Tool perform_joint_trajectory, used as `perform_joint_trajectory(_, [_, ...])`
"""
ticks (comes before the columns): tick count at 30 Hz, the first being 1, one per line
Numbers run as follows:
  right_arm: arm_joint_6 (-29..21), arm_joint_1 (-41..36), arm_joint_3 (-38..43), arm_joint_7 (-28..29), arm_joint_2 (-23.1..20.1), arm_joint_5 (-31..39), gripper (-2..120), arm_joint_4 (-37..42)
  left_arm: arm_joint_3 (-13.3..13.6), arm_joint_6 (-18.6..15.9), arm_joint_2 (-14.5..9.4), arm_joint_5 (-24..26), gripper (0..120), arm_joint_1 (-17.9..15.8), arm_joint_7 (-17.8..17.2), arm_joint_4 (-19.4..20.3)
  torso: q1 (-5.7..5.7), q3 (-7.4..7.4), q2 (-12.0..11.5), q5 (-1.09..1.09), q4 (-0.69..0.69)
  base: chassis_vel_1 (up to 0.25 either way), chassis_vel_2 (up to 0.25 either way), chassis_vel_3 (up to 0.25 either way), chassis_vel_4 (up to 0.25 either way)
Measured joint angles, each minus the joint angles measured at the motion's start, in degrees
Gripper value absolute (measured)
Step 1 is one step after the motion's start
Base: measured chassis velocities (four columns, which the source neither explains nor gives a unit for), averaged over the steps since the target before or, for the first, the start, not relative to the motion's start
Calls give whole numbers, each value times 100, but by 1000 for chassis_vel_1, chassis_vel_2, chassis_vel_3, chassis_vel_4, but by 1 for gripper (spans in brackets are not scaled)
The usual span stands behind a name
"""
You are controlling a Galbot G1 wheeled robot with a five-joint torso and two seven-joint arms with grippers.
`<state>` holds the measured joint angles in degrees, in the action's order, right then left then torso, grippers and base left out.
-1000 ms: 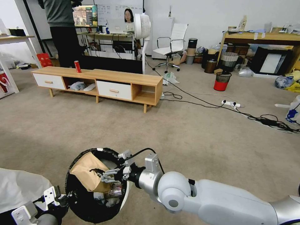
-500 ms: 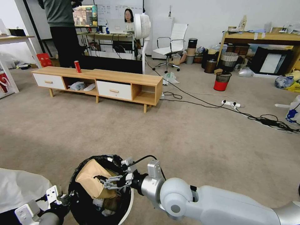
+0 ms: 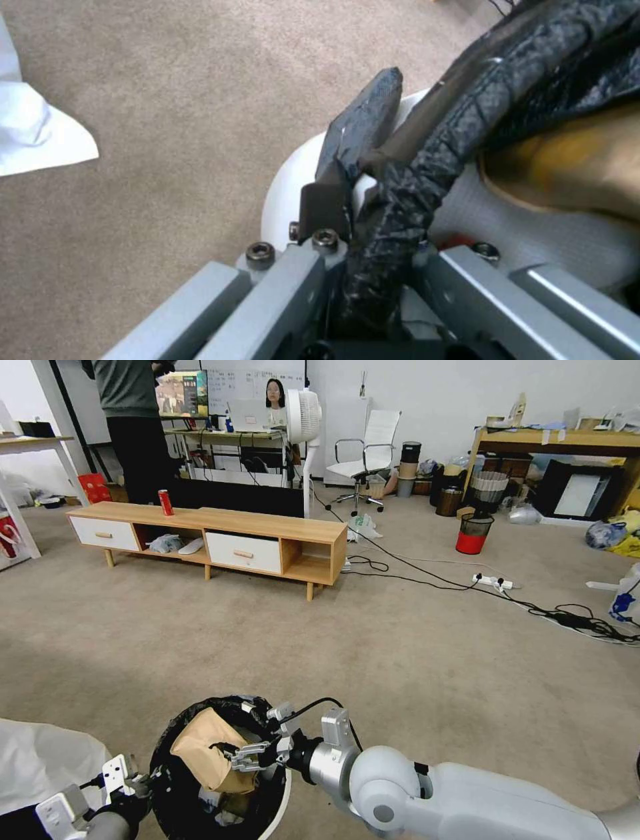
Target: Pick up the trash bin and place the garbage on the floor into it.
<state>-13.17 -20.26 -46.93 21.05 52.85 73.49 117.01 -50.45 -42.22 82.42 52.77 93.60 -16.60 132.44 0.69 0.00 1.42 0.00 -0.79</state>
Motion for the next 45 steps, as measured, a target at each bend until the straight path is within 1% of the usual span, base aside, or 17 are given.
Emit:
perform_joint_trajectory(11, [-181, -17, -20, 131, -193, -35, 99, 157, -13, -1, 13, 3, 0, 13, 2, 47, 0, 0, 0, 0, 0, 0, 0, 0, 0])
perform_joint_trajectory(21, [-658, -96, -28, 614, -230, -12, 98, 211, -16, 6, 29, 2, 0, 20, -11, 83, 0, 0, 0, 0, 0, 0, 0, 0, 0])
perform_joint_trajectory(24, [-992, -96, 1, 867, -201, 211, 98, 289, -12, 8, 29, -2, 0, 45, -13, 92, 0, 0, 0, 0, 0, 0, 0, 0, 0])
perform_joint_trajectory(29, [-1159, -75, 42, 985, -172, 331, 98, 311, -16, 9, 29, -4, 0, 50, -13, 95, 0, 0, 0, 0, 0, 0, 0, 0, 0])
perform_joint_trajectory(32, [-1420, -35, 201, 1164, -126, 620, 98, 403, -20, 9, 28, -6, 0, 49, -12, 95, 0, 0, 0, 0, 0, 0, 0, 0, 0])
perform_joint_trajectory(39, [-1602, 62, 368, 1300, -40, 845, 98, 434, -16, 14, 33, -15, 0, 30, -12, 78, 0, 0, 0, 0, 0, 0, 0, 0, 0])
perform_joint_trajectory(41, [-1758, 121, 424, 1458, -13, 1020, 98, 522, -13, 14, 31, -18, 0, 20, -12, 55, 0, 0, 0, -1, 0, 0, 0, 0, 0])
perform_joint_trajectory(45, [-1816, 172, 438, 1511, -1, 1084, 98, 565, -14, 14, 28, -18, 0, 9, -13, 41, 0, 0, 0, 0, 0, 0, 0, 0, 0])
